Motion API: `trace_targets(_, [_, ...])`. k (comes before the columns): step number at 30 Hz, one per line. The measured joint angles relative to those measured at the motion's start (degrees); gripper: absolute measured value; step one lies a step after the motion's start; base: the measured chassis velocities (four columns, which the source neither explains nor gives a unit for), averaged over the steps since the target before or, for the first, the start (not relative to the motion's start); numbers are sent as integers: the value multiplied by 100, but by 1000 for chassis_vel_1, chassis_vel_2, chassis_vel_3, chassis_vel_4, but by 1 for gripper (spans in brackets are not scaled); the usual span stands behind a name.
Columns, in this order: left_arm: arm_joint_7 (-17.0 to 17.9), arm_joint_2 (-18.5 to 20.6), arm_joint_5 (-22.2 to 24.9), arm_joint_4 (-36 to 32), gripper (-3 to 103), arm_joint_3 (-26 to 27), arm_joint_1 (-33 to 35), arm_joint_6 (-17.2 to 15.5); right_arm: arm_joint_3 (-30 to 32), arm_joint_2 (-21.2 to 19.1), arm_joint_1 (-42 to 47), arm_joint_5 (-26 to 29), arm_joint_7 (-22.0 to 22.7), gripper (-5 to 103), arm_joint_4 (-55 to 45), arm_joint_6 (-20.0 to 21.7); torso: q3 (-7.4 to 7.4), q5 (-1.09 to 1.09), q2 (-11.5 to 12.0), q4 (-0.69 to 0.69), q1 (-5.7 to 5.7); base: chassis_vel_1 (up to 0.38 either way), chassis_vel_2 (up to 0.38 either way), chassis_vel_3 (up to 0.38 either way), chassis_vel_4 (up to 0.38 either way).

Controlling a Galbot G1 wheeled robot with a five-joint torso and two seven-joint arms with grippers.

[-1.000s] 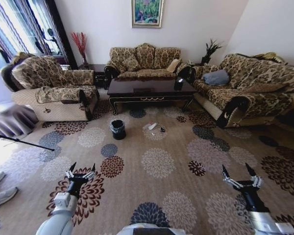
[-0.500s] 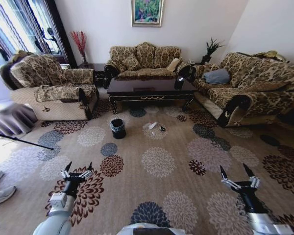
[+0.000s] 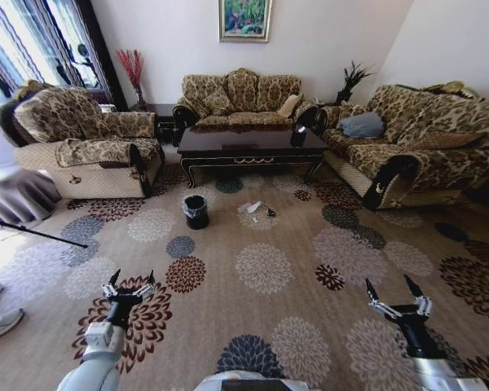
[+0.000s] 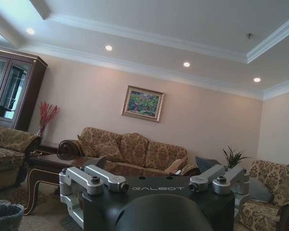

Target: Move to the front of the table and pick up the trash from the floor, then place it into the trash bin.

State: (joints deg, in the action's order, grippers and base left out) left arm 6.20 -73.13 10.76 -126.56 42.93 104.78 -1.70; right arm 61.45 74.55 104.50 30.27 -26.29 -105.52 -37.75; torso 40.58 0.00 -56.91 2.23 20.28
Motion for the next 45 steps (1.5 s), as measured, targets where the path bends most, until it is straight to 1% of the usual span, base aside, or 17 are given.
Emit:
trace_targets(1, [0,0,0,0,100,0,0,0,0,0,0,0,0,100,0,0,0,0,0,0,0,0,0,0,0])
trace_targets(6, [16,16,-8,39,100,-27,-25,48,-6,41,2,-57,14,100,-49,2,-93,0,167,-1,-74,0,0,0,0])
trace_targets(7, [16,16,-8,39,100,-27,-25,48,-6,41,2,-57,14,100,-49,2,-93,0,167,-1,-74,0,0,0,0])
trace_targets(16, [120,101,25,104,100,-156,-174,-134,-38,116,-52,-67,-53,100,126,-66,-242,0,432,0,-189,0,0,0,0])
trace_targets(17, [120,101,25,104,100,-156,-174,-134,-38,116,-52,-67,-53,100,126,-66,-242,0,432,0,-189,0,0,0,0])
trace_targets(21, [169,92,23,146,100,-231,-210,-174,-63,124,-115,-105,-64,100,164,-67,-324,0,578,0,-253,0,0,0,0])
trace_targets(22, [169,92,23,146,100,-231,-210,-174,-63,124,-115,-105,-64,100,164,-67,-324,0,578,0,-253,0,0,0,0])
trace_targets(26, [200,27,-10,183,100,-345,-210,-190,-69,86,-153,-105,-37,100,166,-21,-412,0,727,0,-314,0,0,0,0])
trace_targets(33, [221,12,-92,215,100,-453,-211,-180,-62,71,-165,-101,-29,100,162,-3,-498,0,876,0,-375,0,0,0,0])
trace_targets(35, [250,-5,-112,215,100,-494,-214,-182,-62,71,-169,-133,39,100,181,-8,-545,0,953,-1,-407,0,0,0,0])
trace_targets(45, [295,78,-103,310,100,-476,-269,-211,-96,78,-167,-173,53,100,268,-58,-677,0,1183,0,-505,0,0,0,0])
